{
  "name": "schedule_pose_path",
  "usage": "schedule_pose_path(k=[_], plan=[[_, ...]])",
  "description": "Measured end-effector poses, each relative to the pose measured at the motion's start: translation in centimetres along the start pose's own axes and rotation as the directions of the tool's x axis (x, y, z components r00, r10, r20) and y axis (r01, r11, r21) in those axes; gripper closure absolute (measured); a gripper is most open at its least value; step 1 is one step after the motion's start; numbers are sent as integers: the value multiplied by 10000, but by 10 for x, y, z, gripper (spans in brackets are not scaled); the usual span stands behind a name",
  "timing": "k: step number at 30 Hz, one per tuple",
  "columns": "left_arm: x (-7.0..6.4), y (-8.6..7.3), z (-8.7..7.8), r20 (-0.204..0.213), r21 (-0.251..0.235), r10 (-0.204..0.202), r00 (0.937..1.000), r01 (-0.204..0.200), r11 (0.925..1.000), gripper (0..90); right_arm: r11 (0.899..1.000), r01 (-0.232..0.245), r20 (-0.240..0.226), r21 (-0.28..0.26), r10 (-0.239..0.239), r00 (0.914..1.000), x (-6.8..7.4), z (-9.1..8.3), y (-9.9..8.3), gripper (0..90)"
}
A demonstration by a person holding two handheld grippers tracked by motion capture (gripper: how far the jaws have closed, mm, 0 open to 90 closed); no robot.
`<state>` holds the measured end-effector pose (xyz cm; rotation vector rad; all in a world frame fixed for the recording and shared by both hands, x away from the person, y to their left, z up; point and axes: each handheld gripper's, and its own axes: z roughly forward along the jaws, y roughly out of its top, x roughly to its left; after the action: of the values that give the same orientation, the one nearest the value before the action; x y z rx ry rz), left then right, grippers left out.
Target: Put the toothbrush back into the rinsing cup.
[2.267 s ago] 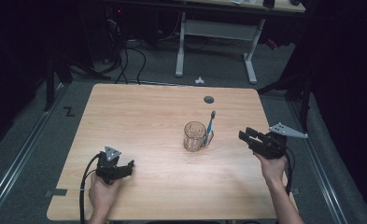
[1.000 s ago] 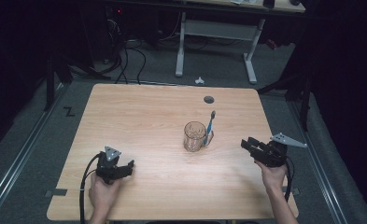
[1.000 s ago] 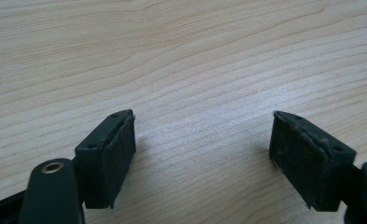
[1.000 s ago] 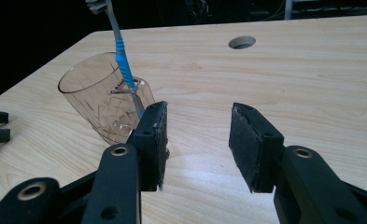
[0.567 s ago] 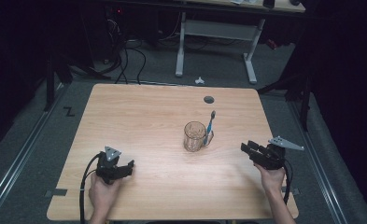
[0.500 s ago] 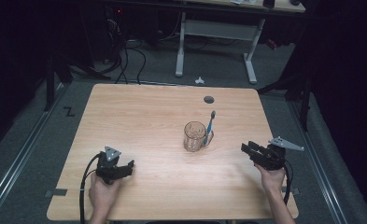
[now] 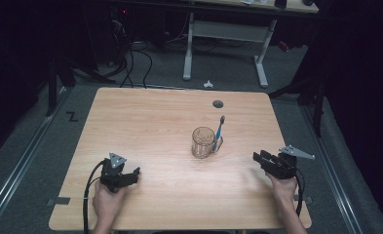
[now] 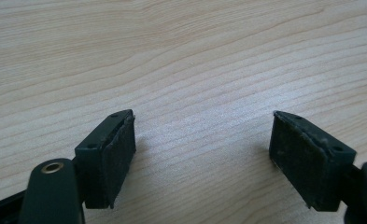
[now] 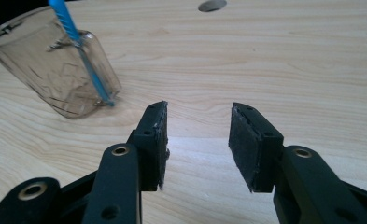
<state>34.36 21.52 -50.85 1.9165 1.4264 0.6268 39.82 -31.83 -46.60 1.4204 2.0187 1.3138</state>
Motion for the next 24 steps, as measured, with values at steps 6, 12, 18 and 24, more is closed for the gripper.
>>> schedule_pose_path(k=[6, 12, 18, 24], plan=[[0, 0, 0, -2, 1, -1, 10000, 1, 10000, 232, 9994, 223, 333, 256, -232, 9992, -2, 5, -2, 572], [0, 0, 0, -1, 0, -3, 10000, 3, 10000, 232, 9978, 404, 608, 534, -436, 9972, -1, 12, -4, 571], [0, 0, 0, -1, 1, -1, 10000, 1, 10000, 232, 9962, 520, 816, 702, -577, 9950, -2, 18, -6, 569], [0, 0, 0, -1, 3, 0, 10000, 0, 10000, 232, 9941, 668, 1021, 855, -754, 9919, -1, 24, -8, 567]])
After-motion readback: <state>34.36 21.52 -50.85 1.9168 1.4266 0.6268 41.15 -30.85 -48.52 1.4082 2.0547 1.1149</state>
